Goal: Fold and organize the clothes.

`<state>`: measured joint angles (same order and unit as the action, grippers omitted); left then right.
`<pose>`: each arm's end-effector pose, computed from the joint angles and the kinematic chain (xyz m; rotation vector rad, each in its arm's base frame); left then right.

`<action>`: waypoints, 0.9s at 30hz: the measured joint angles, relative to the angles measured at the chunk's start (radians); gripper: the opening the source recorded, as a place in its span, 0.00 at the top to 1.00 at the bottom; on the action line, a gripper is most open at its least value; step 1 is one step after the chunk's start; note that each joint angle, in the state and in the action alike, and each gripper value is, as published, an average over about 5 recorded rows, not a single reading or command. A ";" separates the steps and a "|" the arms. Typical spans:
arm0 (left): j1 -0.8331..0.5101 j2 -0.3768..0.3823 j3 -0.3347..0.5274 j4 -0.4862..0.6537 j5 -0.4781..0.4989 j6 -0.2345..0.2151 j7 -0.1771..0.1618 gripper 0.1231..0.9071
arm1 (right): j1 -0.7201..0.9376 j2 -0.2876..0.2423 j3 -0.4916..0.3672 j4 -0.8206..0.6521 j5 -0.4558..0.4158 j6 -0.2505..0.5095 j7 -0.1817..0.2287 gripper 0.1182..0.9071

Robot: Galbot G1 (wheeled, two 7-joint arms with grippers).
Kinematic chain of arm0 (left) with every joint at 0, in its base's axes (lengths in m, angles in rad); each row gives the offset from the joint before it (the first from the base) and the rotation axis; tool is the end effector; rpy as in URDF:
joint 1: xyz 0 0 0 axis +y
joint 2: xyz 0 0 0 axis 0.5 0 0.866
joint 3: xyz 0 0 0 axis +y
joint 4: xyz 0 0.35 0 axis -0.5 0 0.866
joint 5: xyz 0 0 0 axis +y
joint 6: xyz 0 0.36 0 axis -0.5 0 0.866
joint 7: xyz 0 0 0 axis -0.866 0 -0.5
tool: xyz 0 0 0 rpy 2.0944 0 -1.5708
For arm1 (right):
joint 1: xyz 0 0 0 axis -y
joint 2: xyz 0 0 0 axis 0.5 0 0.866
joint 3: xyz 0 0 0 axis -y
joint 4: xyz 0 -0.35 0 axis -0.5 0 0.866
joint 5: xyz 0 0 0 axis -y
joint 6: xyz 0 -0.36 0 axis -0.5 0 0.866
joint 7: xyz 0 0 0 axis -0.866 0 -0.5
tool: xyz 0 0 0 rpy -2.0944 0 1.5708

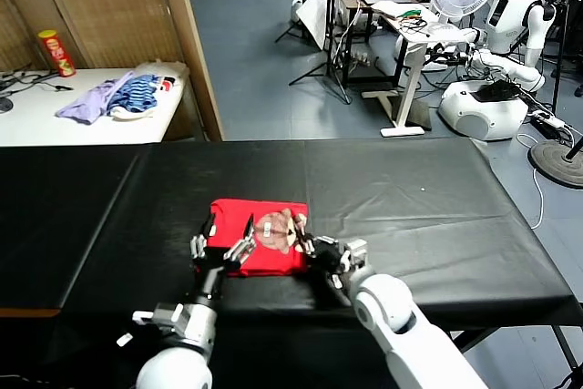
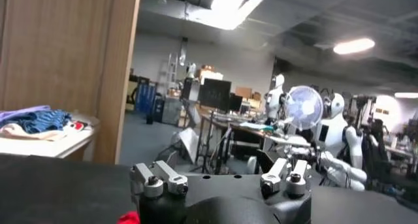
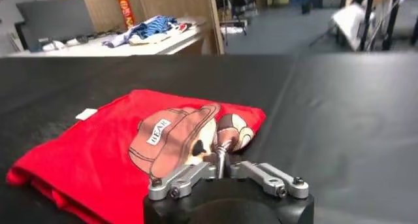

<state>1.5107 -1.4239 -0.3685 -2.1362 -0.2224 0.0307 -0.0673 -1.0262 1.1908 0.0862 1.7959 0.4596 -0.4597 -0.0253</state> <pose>0.1961 -0.0234 -0.2795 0.2349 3.0913 -0.2601 0.3242 0.0380 -0.2988 0.7317 -2.6421 -0.0172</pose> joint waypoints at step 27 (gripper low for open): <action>0.274 0.216 -0.148 -0.111 -0.175 0.085 -0.151 0.14 | -0.632 -0.062 0.238 0.407 -0.316 0.389 0.244 0.14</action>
<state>1.7851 -1.2079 -0.5160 -2.2474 -0.3976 0.1155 -0.2180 -1.6577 1.1288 0.3237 2.2032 0.1434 -0.0703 0.2185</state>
